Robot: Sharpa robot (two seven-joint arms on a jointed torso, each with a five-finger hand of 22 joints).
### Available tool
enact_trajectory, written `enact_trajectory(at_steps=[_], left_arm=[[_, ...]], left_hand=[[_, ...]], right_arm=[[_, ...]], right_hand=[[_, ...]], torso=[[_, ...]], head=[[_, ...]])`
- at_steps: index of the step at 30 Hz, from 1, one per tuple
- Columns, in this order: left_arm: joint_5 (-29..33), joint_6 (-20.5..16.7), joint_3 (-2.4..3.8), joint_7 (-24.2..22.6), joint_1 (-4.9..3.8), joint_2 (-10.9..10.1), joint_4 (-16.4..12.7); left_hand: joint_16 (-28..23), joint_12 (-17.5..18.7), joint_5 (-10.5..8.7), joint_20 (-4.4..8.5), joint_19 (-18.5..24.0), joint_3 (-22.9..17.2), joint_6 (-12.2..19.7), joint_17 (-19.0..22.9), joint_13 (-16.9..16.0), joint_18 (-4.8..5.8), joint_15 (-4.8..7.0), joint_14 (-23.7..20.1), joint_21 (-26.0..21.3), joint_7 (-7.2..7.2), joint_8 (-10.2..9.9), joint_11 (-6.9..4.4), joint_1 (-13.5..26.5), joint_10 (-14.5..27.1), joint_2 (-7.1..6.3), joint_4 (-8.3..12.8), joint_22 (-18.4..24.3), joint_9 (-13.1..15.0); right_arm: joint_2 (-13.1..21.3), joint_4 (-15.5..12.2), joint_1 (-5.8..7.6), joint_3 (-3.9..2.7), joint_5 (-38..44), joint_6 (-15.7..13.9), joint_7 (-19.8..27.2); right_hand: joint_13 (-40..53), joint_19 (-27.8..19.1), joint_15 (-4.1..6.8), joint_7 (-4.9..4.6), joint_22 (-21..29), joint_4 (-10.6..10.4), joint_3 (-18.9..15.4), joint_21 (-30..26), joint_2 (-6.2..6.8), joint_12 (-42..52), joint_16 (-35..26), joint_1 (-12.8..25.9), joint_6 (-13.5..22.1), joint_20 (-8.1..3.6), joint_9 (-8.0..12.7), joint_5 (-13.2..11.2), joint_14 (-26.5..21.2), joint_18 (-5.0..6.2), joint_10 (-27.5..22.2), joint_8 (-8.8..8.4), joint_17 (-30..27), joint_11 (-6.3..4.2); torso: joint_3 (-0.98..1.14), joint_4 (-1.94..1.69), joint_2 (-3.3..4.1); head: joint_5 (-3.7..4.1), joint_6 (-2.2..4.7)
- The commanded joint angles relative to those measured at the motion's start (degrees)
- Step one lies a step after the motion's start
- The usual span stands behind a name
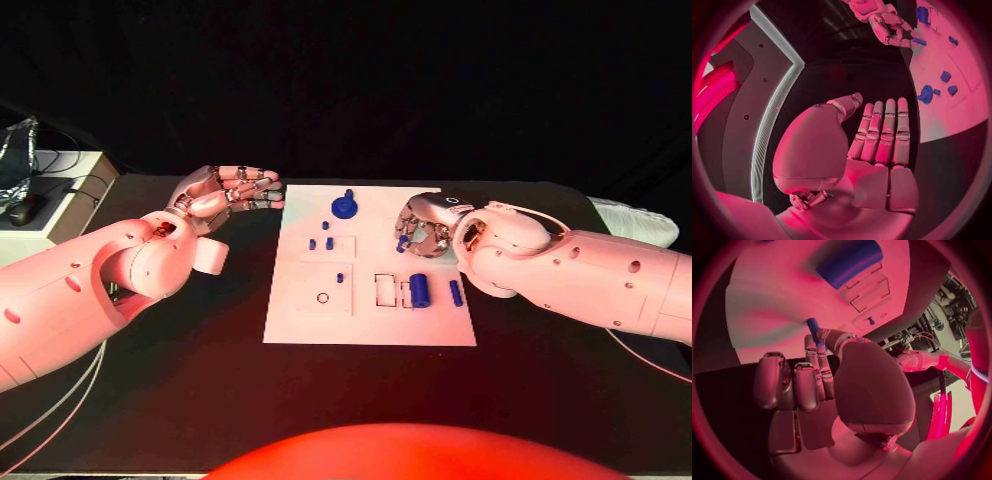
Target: Assemble the parts on the task board
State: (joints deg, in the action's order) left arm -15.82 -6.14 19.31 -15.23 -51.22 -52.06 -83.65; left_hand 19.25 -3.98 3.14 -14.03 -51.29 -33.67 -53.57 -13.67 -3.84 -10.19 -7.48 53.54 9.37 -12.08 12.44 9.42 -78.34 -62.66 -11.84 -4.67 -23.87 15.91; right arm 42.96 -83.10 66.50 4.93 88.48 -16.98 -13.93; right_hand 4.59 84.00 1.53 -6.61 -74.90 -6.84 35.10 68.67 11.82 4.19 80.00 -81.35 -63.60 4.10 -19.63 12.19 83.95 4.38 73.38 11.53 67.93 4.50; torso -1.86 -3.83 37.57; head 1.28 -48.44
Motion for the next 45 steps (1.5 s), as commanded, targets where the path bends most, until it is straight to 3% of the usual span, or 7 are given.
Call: enact_trajectory(at_steps=[1, 12, 22, 26, 31, 36, 45], left_arm=[[0.14, 0.50, 0.04, -0.16, 0.00, 0.14, 0.08], [0.20, 0.71, 0.04, -0.24, 0.06, 0.41, 0.40], [0.35, 0.78, 0.03, -0.21, 0.10, 0.76, 0.62], [0.36, 0.72, 0.03, -0.16, 0.10, 0.95, 0.63], [0.40, 0.43, 0.04, -0.25, 0.10, 1.20, 0.70], [1.95, 0.47, 0.04, -0.05, 0.09, 1.20, 0.69], [2.78, 0.38, 0.04, -0.07, 0.09, 1.07, 0.59]], left_hand=[[-0.30, 0.12, -0.26, -0.03, -0.24, 0.09, -0.30, -0.05, -0.06, -0.23, 0.02, 0.32, -0.35, 0.02, -0.11, -0.06, -0.52, 0.08, 0.23, 0.03, 0.05, -0.10], [-0.36, 0.13, -0.26, -0.02, -0.29, 0.09, -0.30, -0.08, -0.06, -0.23, 0.02, 0.34, -0.38, 0.01, -0.11, -0.06, -0.56, 0.10, 0.22, 0.06, 0.10, -0.11], [-0.36, 0.13, -0.26, -0.02, -0.29, 0.09, -0.30, -0.08, -0.06, -0.23, 0.02, 0.34, -0.38, 0.01, -0.11, -0.06, -0.56, 0.10, 0.22, 0.06, 0.10, -0.11], [-0.36, 0.13, -0.26, -0.02, -0.29, 0.09, -0.30, -0.08, -0.06, -0.23, 0.02, 0.34, -0.38, 0.01, -0.11, -0.06, -0.56, 0.10, 0.22, 0.06, 0.10, -0.11], [-0.58, 0.13, -0.26, -0.01, -0.41, 0.20, -0.25, -0.19, -0.06, -0.22, -0.01, 0.39, -0.51, -0.08, -0.17, -0.01, -0.53, 0.16, 0.12, 0.07, 0.24, -0.17], [-0.65, 0.14, -0.26, -0.01, -0.46, 0.25, -0.18, -0.23, -0.06, -0.22, -0.02, 0.41, -0.56, -0.14, -0.22, 0.02, -0.49, 0.18, 0.06, 0.06, 0.30, -0.21], [-0.65, 0.14, -0.26, -0.01, -0.46, 0.25, -0.18, -0.23, -0.06, -0.22, -0.02, 0.41, -0.56, -0.14, -0.22, 0.02, -0.49, 0.18, 0.06, 0.06, 0.30, -0.21]], right_arm=[[0.27, -0.71, 0.03, -0.14, -4.74, -2.25, -0.16], [2.69, -7.35, 1.40, -0.86, -8.76, -4.40, 0.38], [-0.59, -11.55, 0.41, 0.15, -1.57, -5.93, 2.15], [-2.51, -12.12, -0.43, 0.40, 1.27, -5.99, 2.60], [-5.05, -11.94, -1.06, 0.82, 3.52, -5.61, 3.19], [-6.86, -11.42, -1.93, 1.33, 5.29, -5.49, 3.53], [-8.84, -9.77, -3.55, 1.96, 7.85, -4.52, 3.28]], right_hand=[[0.18, 2.10, 0.43, 0.04, -4.35, -0.07, 0.31, 0.33, -1.53, -0.02, 0.13, -0.63, -0.03, -0.52, -2.10, -0.02, 1.86, -0.47, 2.44, 0.55, -0.05, -1.87], [0.19, 2.13, 0.42, -0.02, -4.50, 0.40, 0.71, 0.54, -1.49, -0.20, 0.12, -0.31, 0.16, -0.54, -2.45, -0.03, 1.86, -0.51, 2.50, 0.80, -0.12, -1.84], [0.19, 2.14, 0.42, -0.05, -4.54, 0.54, 0.82, 0.57, -1.50, -0.24, 0.13, -0.24, 0.21, -0.54, -2.55, -0.01, 1.86, -0.52, 2.52, 0.87, -0.11, -1.82], [0.19, 2.14, 0.41, -0.07, -4.55, 0.62, 0.88, 0.59, -1.49, -0.26, 0.10, -0.20, 0.24, -0.54, -2.60, -0.01, 1.85, -0.53, 2.53, 0.91, -0.19, -1.81], [0.19, 2.13, 0.41, -0.07, -4.55, 0.69, 0.94, 0.57, -1.48, -0.28, 0.11, -0.17, 0.26, -0.54, -2.65, 0.00, 1.85, -0.52, 2.53, 0.94, -0.18, -1.81], [0.19, 2.11, 0.40, -0.09, -4.54, 0.82, 1.05, 0.53, -1.48, -0.32, 0.08, -0.10, 0.32, -0.54, -2.73, 0.05, 1.84, -0.52, 2.52, 0.99, -0.24, -1.79], [0.19, 2.11, 0.40, -0.09, -4.54, 0.82, 1.05, 0.53, -1.48, -0.32, 0.08, -0.10, 0.32, -0.54, -2.73, 0.05, 1.84, -0.52, 2.52, 0.99, -0.24, -1.79]], torso=[[-0.02, -0.02, -0.04], [0.03, 0.00, 0.01], [-0.05, -0.06, 0.03], [-0.12, -0.09, 0.06], [-0.19, -0.10, 0.11], [-0.10, -0.03, 0.12], [-0.03, -0.09, 0.13]], head=[[-0.04, 0.16], [-0.89, 0.27], [-1.87, 0.14], [-2.67, 0.12], [-3.03, 0.10], [-3.62, -0.10], [-4.00, -0.37]])
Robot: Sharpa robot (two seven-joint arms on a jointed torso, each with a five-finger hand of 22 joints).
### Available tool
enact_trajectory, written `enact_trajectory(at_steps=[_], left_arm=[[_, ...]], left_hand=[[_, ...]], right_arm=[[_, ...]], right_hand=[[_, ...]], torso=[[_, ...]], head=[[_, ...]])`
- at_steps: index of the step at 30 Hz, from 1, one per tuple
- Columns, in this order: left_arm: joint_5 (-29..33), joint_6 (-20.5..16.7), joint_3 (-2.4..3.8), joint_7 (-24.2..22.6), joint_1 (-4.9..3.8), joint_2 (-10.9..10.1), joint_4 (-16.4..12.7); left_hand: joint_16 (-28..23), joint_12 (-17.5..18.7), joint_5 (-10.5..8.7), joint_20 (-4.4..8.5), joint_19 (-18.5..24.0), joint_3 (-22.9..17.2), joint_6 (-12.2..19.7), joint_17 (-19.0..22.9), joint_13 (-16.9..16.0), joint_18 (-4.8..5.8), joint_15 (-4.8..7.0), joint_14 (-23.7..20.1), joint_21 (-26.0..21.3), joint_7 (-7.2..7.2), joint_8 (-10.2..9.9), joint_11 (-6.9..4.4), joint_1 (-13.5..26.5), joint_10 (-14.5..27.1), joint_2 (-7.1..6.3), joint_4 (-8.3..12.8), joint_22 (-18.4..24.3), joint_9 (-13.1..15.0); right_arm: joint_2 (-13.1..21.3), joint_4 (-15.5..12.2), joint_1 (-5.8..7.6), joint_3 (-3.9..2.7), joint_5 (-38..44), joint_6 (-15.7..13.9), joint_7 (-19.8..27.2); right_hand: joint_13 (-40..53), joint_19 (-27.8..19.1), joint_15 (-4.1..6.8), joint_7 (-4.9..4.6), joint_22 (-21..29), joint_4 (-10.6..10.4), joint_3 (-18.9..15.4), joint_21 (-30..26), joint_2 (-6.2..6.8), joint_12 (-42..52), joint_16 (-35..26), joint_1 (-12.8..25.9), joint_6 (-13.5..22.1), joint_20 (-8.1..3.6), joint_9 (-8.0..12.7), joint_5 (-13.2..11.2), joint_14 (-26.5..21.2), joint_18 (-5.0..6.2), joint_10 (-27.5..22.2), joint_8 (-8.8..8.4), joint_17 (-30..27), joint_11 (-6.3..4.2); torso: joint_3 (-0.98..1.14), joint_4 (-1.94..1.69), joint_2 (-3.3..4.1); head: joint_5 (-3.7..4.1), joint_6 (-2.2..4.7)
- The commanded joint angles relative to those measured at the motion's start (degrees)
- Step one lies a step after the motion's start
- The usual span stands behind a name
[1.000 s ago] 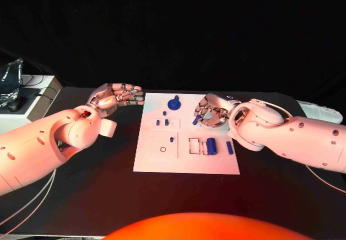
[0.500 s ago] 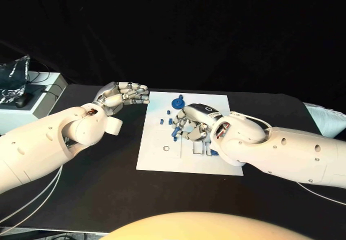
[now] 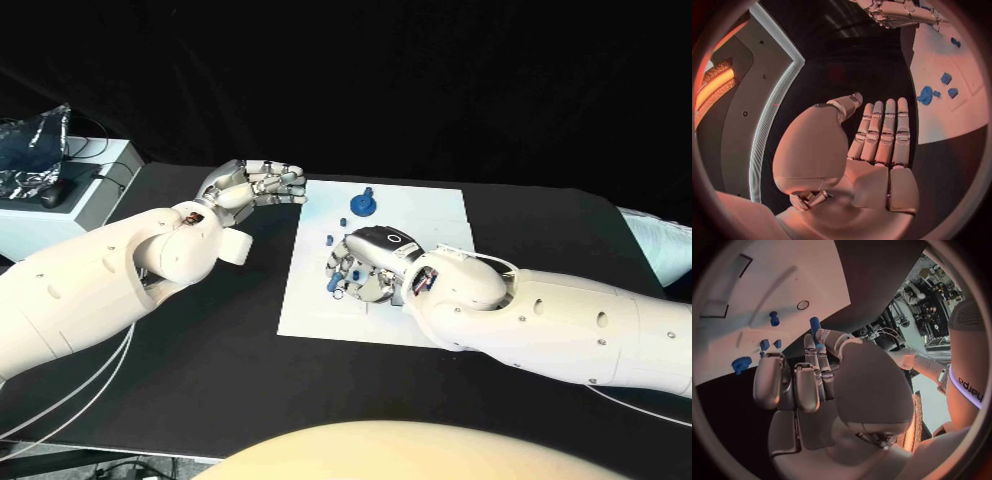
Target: Assemble the parts on the task board
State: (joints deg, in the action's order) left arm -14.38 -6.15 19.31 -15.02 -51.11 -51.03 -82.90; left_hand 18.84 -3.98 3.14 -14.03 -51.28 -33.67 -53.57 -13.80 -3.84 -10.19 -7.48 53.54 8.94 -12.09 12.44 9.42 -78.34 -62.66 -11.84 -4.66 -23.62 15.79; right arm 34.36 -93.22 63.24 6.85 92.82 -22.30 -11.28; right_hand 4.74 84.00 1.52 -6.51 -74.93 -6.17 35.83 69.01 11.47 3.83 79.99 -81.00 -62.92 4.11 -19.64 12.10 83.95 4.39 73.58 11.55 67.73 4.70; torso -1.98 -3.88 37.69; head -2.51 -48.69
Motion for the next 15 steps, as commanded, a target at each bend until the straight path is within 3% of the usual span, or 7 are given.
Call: enact_trajectory(at_steps=[1, 9, 15], left_arm=[[1.36, 0.37, 0.04, -0.28, -0.02, 0.03, -0.17], [1.37, 0.32, 0.04, -0.28, -0.02, -0.13, -0.14], [1.30, 0.34, 0.04, -0.28, -0.02, -0.16, -0.14]], left_hand=[[-0.25, 0.13, -0.26, -0.01, -0.47, 0.25, -0.18, -0.10, -0.06, -0.22, -0.02, 0.41, -0.12, -0.14, -0.22, 0.02, -0.49, 0.18, 0.06, 0.06, 0.05, -0.09], [-0.25, 0.13, -0.26, -0.01, -0.47, 0.25, -0.18, -0.10, -0.06, -0.22, -0.02, 0.41, -0.12, -0.14, -0.22, 0.02, -0.49, 0.18, 0.06, 0.06, 0.05, -0.09], [-0.25, 0.13, -0.26, -0.01, -0.47, 0.25, -0.18, -0.10, -0.06, -0.22, -0.02, 0.41, -0.12, -0.14, -0.22, 0.02, -0.49, 0.18, 0.06, 0.06, 0.05, -0.09]], right_arm=[[-0.31, 0.47, -0.39, 0.07, 3.77, 0.91, 0.57], [-0.37, 0.89, -0.80, 0.20, 5.41, 1.78, 0.13], [-0.22, 1.05, -0.91, 0.24, 6.34, 2.73, -0.08]], right_hand=[[0.03, 2.12, 0.40, -0.19, -4.52, 0.15, 0.32, 0.19, -1.13, 0.03, 0.09, -0.44, -0.36, -0.54, -2.73, 0.15, 1.83, -0.52, 2.32, 0.97, -0.05, -1.99], [0.03, 2.09, 0.39, -0.22, -4.49, 0.28, 0.43, 0.11, -1.13, -0.01, 0.08, -0.37, -0.30, -0.54, -2.81, 0.17, 1.83, -0.51, 2.31, 1.02, -0.08, -1.96], [0.03, 2.12, 0.38, -0.24, -4.58, 0.38, 0.50, 0.27, -1.11, -0.04, 0.11, -0.30, -0.25, -0.54, -2.88, 0.17, 1.84, -0.54, 2.30, 1.05, 0.00, -1.95]], torso=[[0.10, -0.05, 0.03], [0.17, 0.17, 0.03], [0.16, 0.13, 0.01]], head=[[-0.23, -0.13], [-0.49, -0.48], [-0.38, -0.81]])
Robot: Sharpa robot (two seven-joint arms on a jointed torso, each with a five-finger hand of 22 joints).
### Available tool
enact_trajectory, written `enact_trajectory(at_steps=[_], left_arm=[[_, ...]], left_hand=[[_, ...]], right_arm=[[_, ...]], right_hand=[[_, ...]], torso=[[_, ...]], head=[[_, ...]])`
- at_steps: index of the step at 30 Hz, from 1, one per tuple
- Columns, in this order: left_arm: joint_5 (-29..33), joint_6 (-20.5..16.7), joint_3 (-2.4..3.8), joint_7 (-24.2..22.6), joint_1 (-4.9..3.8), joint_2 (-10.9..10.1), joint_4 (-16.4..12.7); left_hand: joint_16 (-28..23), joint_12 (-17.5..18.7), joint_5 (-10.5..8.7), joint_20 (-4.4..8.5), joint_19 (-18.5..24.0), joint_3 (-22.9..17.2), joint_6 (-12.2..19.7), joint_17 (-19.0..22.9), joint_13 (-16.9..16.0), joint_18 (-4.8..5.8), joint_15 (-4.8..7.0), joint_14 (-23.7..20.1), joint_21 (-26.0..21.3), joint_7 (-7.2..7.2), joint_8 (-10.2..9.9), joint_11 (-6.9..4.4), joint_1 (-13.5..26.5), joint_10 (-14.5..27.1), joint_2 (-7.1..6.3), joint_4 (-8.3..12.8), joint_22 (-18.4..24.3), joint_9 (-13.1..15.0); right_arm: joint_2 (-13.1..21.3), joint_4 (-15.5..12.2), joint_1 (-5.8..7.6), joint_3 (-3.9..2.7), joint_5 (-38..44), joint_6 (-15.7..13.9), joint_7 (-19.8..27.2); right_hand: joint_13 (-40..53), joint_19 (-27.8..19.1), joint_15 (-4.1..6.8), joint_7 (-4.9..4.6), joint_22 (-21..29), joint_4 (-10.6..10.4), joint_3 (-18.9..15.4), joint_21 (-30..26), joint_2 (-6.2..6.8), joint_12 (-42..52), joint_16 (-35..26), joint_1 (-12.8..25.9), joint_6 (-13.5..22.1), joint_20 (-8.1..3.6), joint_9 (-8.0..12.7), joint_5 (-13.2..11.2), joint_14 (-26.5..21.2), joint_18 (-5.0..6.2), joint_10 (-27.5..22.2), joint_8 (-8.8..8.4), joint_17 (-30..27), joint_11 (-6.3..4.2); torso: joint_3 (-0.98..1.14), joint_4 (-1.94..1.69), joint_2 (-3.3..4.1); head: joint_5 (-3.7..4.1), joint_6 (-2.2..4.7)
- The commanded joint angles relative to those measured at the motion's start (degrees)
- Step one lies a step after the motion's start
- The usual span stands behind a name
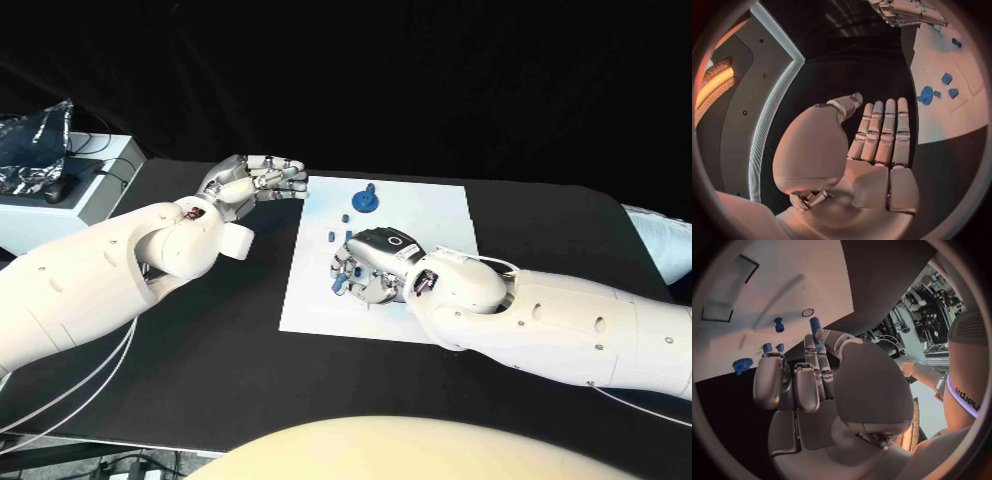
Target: Assemble the parts on the task board
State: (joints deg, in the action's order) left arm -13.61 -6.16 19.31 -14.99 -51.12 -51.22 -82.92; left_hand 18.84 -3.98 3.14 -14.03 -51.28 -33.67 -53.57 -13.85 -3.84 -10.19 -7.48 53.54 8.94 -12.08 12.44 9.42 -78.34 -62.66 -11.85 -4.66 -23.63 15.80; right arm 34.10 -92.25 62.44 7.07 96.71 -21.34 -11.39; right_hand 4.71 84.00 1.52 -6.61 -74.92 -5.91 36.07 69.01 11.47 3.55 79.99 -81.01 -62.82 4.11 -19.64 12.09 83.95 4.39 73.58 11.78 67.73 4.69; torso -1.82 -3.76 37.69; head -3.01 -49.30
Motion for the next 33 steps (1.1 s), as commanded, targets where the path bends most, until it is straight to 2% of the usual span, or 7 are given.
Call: enact_trajectory(at_steps=[1, 9, 16, 30, 33], left_arm=[[0.52, 0.36, 0.04, -0.31, -0.02, 0.04, -0.12], [0.46, 0.46, 0.04, -0.31, -0.01, 0.03, -0.14], [0.44, 0.42, 0.04, -0.31, -0.01, -0.07, -0.20], [0.30, 0.42, 0.04, -0.30, -0.01, -0.20, -0.40], [0.29, 0.40, 0.04, -0.27, -0.01, -0.23, -0.40]], left_hand=[[-0.25, 0.13, -0.26, -0.01, -0.47, 0.25, -0.18, -0.05, -0.06, -0.21, -0.02, 0.41, -0.12, -0.15, -0.22, 0.02, -0.49, 0.18, 0.06, 0.06, 0.06, -0.10], [-0.25, 0.13, -0.26, -0.01, -0.47, 0.25, -0.18, -0.05, -0.06, -0.21, -0.02, 0.41, -0.12, -0.15, -0.22, 0.02, -0.49, 0.18, 0.06, 0.06, 0.06, -0.10], [-0.25, 0.13, -0.26, -0.01, -0.47, 0.25, -0.18, -0.05, -0.06, -0.21, -0.02, 0.41, -0.12, -0.15, -0.22, 0.02, -0.49, 0.18, 0.06, 0.06, 0.06, -0.10], [-0.25, 0.13, -0.26, -0.01, -0.47, 0.25, -0.18, -0.05, -0.06, -0.21, -0.02, 0.41, -0.12, -0.15, -0.22, 0.02, -0.49, 0.18, 0.06, 0.06, 0.06, -0.10], [-0.25, 0.13, -0.26, -0.01, -0.47, 0.25, -0.18, -0.05, -0.06, -0.21, -0.02, 0.41, -0.12, -0.15, -0.22, 0.02, -0.49, 0.18, 0.06, 0.06, 0.06, -0.10]], right_arm=[[0.04, 0.17, -0.15, 0.03, 2.78, 1.86, -0.01], [-0.26, 1.08, -0.65, 0.06, 4.47, 1.46, -0.44], [-0.69, 1.70, -1.12, 0.07, 4.78, 1.83, -0.39], [-1.66, 4.26, -1.92, 0.22, 5.17, 1.81, -0.40], [-1.83, 4.43, -2.01, 0.27, 5.12, 1.91, -0.01]], right_hand=[[0.05, 2.12, 0.38, -0.14, -4.59, 0.12, 0.26, 0.28, -1.11, 0.24, 0.11, -0.29, -0.35, -0.54, -2.87, 0.18, 1.84, -0.54, 2.30, 0.82, 0.00, -1.95], [0.05, 2.10, 0.37, -0.16, -4.57, 0.21, 0.33, 0.22, -1.11, 0.22, 0.10, -0.22, -0.30, -0.53, -2.94, 0.16, 1.83, -0.53, 2.29, 0.86, -0.05, -1.93], [0.05, 2.10, 0.37, -0.16, -4.57, 0.21, 0.33, 0.22, -1.11, 0.22, 0.10, -0.22, -0.30, -0.53, -2.94, 0.16, 1.83, -0.53, 2.29, 0.86, -0.05, -1.93], [0.02, 2.02, 0.29, -0.28, -4.54, 0.68, 0.64, 0.03, -1.10, 0.11, 0.01, 0.23, 0.06, -0.48, -3.28, -0.34, 1.77, -0.50, 2.12, 1.03, -0.26, -1.83], [-0.04, 2.00, 0.19, -0.42, -4.63, 1.10, 0.60, 0.12, -0.78, 0.03, 0.02, 0.63, 0.44, -0.40, -3.50, -0.60, 1.76, -0.53, 1.73, 1.08, -0.27, -1.70]], torso=[[0.00, 0.01, 0.01], [-0.01, -0.16, 0.05], [-0.07, -0.08, 0.08], [-0.07, -0.12, 0.00], [-0.08, -0.10, 0.02]], head=[[0.16, -0.24], [0.16, -0.33], [-0.17, -0.70], [-0.42, -0.70], [-0.48, -0.70]])
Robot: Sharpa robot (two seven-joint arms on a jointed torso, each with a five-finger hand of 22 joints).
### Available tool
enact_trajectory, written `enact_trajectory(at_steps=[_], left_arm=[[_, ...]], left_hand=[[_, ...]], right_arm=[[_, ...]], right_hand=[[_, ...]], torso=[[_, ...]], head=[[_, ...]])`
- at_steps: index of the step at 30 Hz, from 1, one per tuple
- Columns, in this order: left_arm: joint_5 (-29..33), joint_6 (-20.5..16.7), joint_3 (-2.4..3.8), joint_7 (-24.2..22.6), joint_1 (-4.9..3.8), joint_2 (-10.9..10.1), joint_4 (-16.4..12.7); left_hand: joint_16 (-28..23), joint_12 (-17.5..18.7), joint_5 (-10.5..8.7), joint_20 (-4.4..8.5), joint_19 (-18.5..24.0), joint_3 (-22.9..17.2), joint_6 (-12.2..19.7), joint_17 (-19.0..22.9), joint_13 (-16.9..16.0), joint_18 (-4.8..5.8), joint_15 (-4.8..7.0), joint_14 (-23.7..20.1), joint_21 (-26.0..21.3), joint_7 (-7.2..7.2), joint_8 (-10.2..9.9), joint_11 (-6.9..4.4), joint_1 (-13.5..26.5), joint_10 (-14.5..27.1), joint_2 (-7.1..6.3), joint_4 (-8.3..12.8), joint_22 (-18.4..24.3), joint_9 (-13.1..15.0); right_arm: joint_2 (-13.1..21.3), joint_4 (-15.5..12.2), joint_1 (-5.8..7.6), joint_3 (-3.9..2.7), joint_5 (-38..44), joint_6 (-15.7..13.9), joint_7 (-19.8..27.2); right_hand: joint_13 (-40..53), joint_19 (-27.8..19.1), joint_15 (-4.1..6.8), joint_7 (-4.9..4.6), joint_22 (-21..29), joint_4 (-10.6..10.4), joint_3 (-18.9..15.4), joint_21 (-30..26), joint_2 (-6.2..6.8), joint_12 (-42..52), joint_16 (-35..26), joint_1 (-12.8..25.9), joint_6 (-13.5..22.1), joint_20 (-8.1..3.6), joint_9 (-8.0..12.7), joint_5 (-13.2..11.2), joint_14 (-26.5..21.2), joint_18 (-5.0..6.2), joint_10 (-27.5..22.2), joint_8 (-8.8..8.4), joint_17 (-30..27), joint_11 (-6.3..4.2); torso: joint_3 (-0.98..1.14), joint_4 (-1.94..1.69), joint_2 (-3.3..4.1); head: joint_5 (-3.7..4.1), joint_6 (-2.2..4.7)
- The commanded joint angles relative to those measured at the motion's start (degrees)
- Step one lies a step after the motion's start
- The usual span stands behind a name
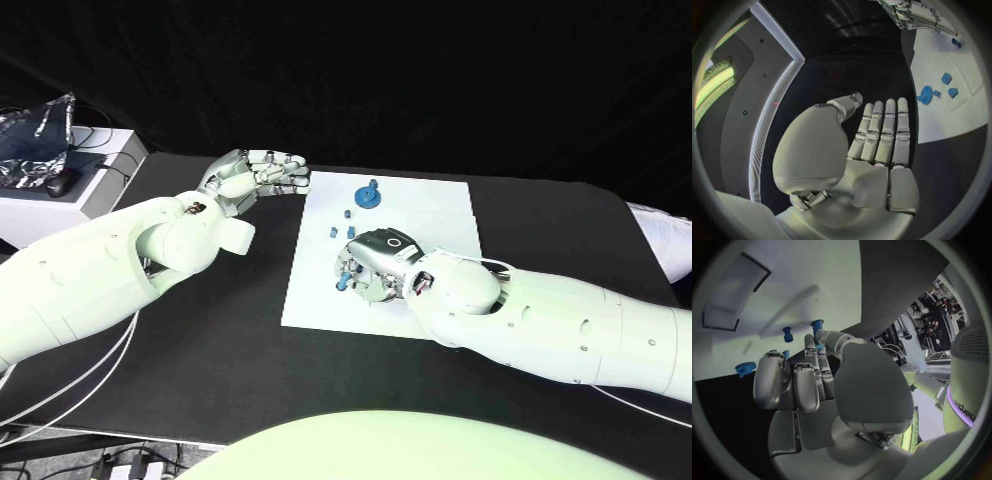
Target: Assemble the parts on the task board
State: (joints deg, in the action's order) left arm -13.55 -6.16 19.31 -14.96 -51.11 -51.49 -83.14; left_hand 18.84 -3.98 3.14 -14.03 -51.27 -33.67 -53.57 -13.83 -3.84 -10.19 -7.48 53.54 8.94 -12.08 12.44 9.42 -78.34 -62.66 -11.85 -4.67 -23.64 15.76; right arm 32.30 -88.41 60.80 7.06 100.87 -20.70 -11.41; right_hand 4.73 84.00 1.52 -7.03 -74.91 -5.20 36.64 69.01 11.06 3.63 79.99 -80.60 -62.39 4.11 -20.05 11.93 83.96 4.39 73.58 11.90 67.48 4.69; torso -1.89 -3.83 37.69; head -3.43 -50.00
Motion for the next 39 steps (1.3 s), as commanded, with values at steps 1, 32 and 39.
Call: enact_trajectory(at_steps=[1, 32, 39], left_arm=[[0.22, 0.38, 0.04, -0.30, -0.01, 0.02, -0.17], [0.07, 0.76, 0.04, 0.21, -0.01, 0.14, -0.10], [0.04, 0.95, 0.04, 0.26, -0.01, 0.13, -0.03]], left_hand=[[-0.25, 0.14, -0.26, -0.01, -0.47, 0.26, -0.18, -0.07, -0.06, -0.22, -0.02, 0.41, -0.12, -0.15, -0.22, 0.02, -0.49, 0.18, 0.06, 0.06, 0.06, -0.06], [-1.07, 0.19, -0.27, -0.01, -0.89, 0.53, -0.01, -0.42, -0.04, -0.20, -0.13, 0.43, -0.59, -0.26, -0.44, 0.14, -0.43, 0.45, -0.02, -0.02, 0.61, -0.28], [-1.26, 0.21, -0.26, -0.01, -0.97, 0.55, 0.17, -0.47, -0.03, -0.20, -0.17, 0.36, -0.67, -0.29, -0.56, 0.17, -0.50, 0.56, 0.00, 0.00, 0.71, -0.36]], right_arm=[[-0.06, 0.56, -0.39, 0.30, 0.88, 1.21, 0.18], [1.76, -1.99, -0.90, 0.43, -0.85, -8.19, 0.77], [5.26, -4.71, -0.96, -0.22, -4.86, -12.80, 1.47]], right_hand=[[-0.08, 1.96, 0.15, -0.04, -4.59, 0.52, -0.05, -0.03, -0.22, -0.05, 0.01, 0.39, 0.13, -0.36, -3.18, -0.52, 1.75, -0.51, 1.58, 0.98, -0.06, -1.65], [-0.66, 1.13, -1.62, -1.61, -2.86, 0.08, -11.11, -4.35, 4.30, 0.66, -0.35, 3.68, 10.32, 1.32, -1.18, -3.35, 1.19, 0.23, -10.42, -4.65, -2.15, 0.44], [-0.60, 1.04, -1.84, -2.17, -1.96, -2.27, -19.99, -6.15, 1.67, 2.85, -0.34, 0.54, 12.37, 1.51, -0.69, -5.37, 1.12, 0.49, -12.84, -5.54, -2.59, 0.68]], torso=[[-0.01, -0.02, 0.00], [0.06, 0.01, -0.02], [0.04, 0.02, -0.12]], head=[[-0.06, 0.00], [-0.07, 0.00], [0.21, 0.00]])
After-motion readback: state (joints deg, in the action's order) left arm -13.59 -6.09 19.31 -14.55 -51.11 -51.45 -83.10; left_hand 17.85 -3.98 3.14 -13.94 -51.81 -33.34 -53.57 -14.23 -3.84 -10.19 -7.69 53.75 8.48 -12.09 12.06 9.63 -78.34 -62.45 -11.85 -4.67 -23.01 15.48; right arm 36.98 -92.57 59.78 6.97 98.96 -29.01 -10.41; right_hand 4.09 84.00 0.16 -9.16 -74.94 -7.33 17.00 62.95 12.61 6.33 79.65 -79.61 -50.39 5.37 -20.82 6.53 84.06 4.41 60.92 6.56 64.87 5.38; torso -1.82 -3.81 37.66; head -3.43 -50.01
